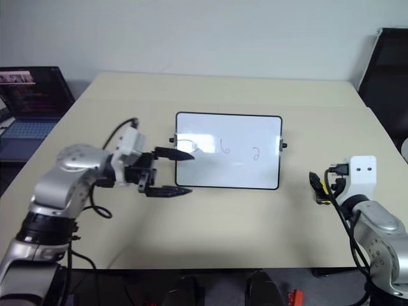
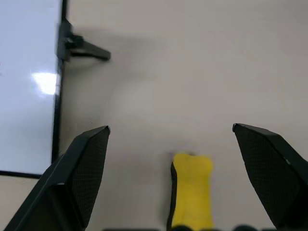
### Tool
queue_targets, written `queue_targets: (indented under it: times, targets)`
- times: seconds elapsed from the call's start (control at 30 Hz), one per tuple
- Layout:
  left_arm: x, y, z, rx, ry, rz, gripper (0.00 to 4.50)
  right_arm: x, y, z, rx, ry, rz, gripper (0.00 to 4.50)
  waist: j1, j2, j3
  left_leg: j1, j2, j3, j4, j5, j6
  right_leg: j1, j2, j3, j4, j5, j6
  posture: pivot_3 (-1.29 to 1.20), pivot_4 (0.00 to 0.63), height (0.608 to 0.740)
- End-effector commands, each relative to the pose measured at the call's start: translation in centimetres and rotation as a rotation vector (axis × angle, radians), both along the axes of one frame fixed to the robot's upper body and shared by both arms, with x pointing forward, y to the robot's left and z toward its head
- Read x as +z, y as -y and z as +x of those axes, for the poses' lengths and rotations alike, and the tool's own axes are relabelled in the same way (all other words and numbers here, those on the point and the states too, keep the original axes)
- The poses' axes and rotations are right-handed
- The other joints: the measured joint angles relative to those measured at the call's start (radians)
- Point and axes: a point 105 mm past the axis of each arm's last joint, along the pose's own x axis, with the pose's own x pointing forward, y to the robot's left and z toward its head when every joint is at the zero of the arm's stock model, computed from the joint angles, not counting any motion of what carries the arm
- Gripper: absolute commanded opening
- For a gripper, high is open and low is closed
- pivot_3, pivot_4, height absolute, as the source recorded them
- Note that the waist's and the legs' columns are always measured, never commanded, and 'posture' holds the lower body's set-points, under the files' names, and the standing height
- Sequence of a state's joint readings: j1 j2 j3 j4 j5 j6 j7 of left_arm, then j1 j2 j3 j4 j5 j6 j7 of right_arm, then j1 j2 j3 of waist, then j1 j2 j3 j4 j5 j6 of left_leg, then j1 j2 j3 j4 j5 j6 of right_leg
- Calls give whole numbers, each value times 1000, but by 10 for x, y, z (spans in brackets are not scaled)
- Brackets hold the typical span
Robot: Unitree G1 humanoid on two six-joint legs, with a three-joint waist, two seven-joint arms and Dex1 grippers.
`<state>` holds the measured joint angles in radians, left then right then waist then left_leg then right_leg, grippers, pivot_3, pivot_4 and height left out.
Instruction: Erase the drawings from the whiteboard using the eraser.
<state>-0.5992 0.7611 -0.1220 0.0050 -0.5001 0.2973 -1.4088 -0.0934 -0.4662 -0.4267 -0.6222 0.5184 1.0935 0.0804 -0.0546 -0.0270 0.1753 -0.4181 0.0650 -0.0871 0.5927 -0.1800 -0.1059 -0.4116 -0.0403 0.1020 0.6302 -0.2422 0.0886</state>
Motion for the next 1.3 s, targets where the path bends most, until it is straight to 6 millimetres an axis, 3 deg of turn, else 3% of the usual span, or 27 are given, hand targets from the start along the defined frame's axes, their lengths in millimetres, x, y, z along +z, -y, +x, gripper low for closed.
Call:
queue_targets:
  times: [0.03, 0.37, 1.03, 1.13, 1.3]
  targets:
    - [8, 12, -9, -146, 31, 35, 4500, 6, 10, -1, -71, 20, 18, 4478, -2, 0, 0, 0, 0, 0, 0, 0, 0, 0, 0, 0, 0, 0, 0, 0, 150, 740]
    - [23, 53, -2, -264, 125, -34, 4500, -17, 9, 7, -76, -45, -3, 4478, -3, 1, 0, 1, 0, 0, 1, 0, 1, 1, 1, 0, 2, 0, 0, 0, 150, 740]
    - [25, 51, 11, -201, 171, -43, 4500, -43, 19, 22, -107, -69, -43, 4478, -3, 0, 0, 2, 0, -1, 2, 1, 1, 0, 1, 1, 8, -1, 1, 0, 150, 740]
    - [25, 50, 12, -193, 177, -44, 4500, -45, 19, 24, -109, -67, -42, 3907, -3, 0, 0, 3, 0, -2, 3, 1, 1, -1, 1, 1, 13, -4, 0, 0, 150, 740]
    - [26, 49, 14, -179, 182, -44, 4500, -48, 17, 28, -107, -69, -33, 2189, -4, 0, 0, 3, 0, -2, 3, 1, 1, -1, 2, 0, 15, -5, 0, 0, 150, 740]
